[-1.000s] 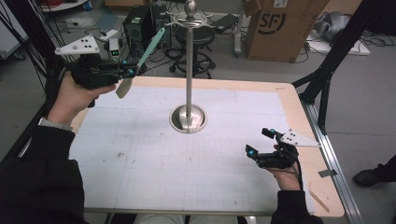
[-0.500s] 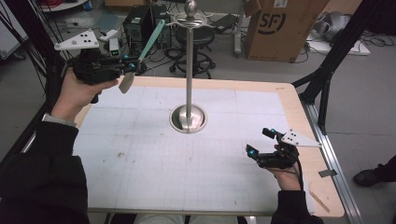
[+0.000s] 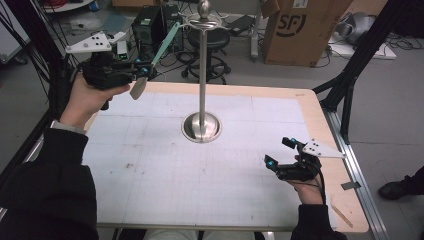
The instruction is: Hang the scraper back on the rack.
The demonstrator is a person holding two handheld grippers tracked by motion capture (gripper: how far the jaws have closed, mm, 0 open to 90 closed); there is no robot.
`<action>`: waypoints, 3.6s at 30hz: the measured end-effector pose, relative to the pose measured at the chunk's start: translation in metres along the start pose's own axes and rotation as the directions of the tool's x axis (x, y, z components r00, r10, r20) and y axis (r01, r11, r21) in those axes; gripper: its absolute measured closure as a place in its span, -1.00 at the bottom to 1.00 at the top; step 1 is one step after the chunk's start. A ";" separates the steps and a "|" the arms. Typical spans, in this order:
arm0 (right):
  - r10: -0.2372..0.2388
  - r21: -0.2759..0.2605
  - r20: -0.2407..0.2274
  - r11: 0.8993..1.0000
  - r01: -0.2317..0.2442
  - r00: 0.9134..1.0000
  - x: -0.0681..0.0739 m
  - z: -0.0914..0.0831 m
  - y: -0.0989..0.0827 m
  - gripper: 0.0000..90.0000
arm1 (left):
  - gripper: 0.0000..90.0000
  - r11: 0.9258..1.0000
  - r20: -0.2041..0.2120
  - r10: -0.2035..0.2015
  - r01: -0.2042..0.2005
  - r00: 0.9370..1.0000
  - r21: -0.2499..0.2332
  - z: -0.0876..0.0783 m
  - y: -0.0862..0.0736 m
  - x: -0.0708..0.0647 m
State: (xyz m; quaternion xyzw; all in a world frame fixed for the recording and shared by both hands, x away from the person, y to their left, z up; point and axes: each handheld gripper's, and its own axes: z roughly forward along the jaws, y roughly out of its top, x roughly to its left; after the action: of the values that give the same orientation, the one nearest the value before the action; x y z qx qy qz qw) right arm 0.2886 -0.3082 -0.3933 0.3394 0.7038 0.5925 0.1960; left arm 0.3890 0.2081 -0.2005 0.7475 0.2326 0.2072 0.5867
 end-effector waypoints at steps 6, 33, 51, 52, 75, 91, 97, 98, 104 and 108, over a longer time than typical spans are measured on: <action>0.003 0.001 -0.001 1.000 -0.003 1.000 0.000 0.000 0.000 -0.98 | 0.79 1.000 0.001 -0.001 0.001 1.000 0.007 0.007 -0.002 -0.001; 0.005 -0.006 0.003 1.000 -0.005 1.000 0.000 -0.002 0.000 -0.98 | 0.78 0.998 -0.018 -0.055 0.055 0.998 0.008 0.057 -0.016 -0.010; 0.001 -0.004 0.004 1.000 -0.001 1.000 0.000 -0.002 0.000 -0.98 | 0.34 0.999 -0.012 -0.024 0.024 1.000 -0.035 0.048 -0.029 -0.017; 0.000 -0.003 0.003 1.000 0.000 1.000 0.000 -0.002 0.000 -0.98 | 0.26 0.999 -0.011 -0.019 0.018 1.000 -0.029 0.046 -0.031 -0.017; -0.012 -0.005 0.012 1.000 0.012 1.000 0.001 -0.001 0.000 -0.98 | -0.87 0.999 -0.024 -0.031 0.030 0.999 -0.027 0.021 -0.135 -0.048; -0.017 -0.001 0.024 1.000 0.017 1.000 0.001 0.000 -0.002 -0.98 | -0.87 0.997 -0.137 -0.083 0.082 0.987 -0.017 -0.022 -0.197 -0.047; -0.010 -0.007 0.027 1.000 0.010 1.000 0.001 -0.002 -0.001 -0.98 | -0.87 0.996 -0.177 -0.093 0.088 0.980 -0.034 -0.038 -0.207 -0.044; -0.010 -0.010 0.032 1.000 0.011 0.999 0.001 -0.002 -0.002 -0.98 | -0.87 0.994 -0.183 -0.107 0.101 0.977 -0.042 -0.041 -0.209 -0.043; -0.013 -0.007 0.037 1.000 0.013 0.999 0.000 -0.002 -0.003 -0.98 | -0.87 0.991 -0.210 -0.135 0.129 0.968 -0.040 -0.046 -0.217 -0.040; -0.012 -0.011 0.042 1.000 0.012 0.999 0.000 -0.002 -0.003 -0.98 | -0.87 0.993 -0.203 -0.118 0.115 0.972 -0.027 -0.044 -0.218 -0.041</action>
State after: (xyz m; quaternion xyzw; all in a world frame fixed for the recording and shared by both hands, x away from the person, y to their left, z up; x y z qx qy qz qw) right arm 0.2865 -0.3101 -0.3958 0.3465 0.6983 0.5879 0.2162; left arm 0.3075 0.2622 -0.4043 0.7027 0.3337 0.2500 0.5766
